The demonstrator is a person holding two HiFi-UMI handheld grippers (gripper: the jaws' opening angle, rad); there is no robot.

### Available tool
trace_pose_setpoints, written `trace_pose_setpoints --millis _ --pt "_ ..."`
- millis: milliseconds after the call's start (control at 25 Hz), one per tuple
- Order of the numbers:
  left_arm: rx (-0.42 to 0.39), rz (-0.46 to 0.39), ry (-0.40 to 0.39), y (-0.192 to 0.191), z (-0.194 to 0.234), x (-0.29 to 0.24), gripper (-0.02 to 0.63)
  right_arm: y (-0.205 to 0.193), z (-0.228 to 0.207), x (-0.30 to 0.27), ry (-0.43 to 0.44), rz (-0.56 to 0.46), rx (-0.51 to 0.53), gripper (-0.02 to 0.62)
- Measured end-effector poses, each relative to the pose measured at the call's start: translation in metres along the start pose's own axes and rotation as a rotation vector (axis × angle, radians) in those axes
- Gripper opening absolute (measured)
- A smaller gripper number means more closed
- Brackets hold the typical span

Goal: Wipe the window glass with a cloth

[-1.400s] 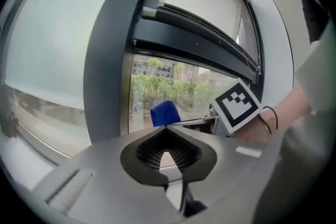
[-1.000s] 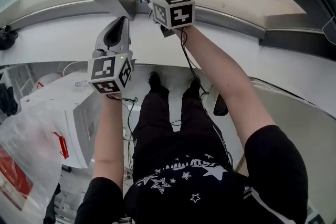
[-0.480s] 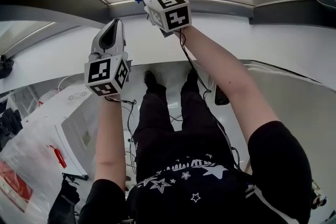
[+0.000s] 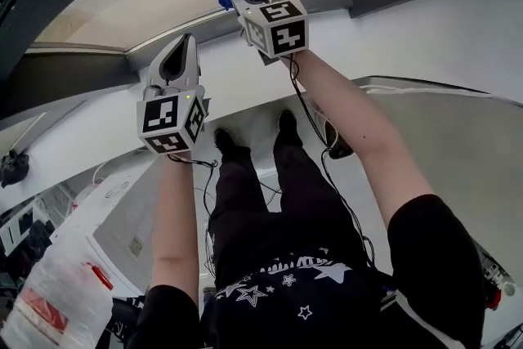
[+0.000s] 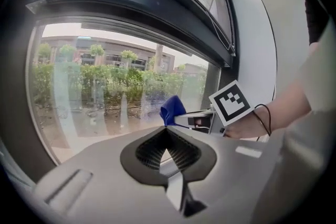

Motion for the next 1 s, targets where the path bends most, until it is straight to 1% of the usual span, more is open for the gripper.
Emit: trace_pose_setpoints --millis 200,640,800,1000 --pt "-0.032 0.009 -0.082 0.003 -0.054 -0.051 0.009 0.005 -0.083 0.040 -0.095 -0.016 -0.002 0.075" --pt "-0.038 0.001 -0.220 0.000 -0.162 -0.131 0.009 0.024 -0.225 0.118 -0.301 -0.053 -0.002 0.075" --pt "-0.044 -0.003 -0.253 0.000 -0.192 -0.145 0.009 0.032 -0.264 0.140 -0.364 -0.072 -0.004 0.075" --pt "-0.030 -0.008 -0.254 -0.002 -0.209 -0.155 0.009 0.034 -0.295 0.154 -0.428 -0.072 -0.004 0.075"
Point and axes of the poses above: the fingertips, and each gripper's own axes: x backward along the fingers, z to its left, y out of its top, the point moved 1 cm from there along x, backward along the fingers, and after that the axes turned 13 degrees about -z, right-handed, at the moved point
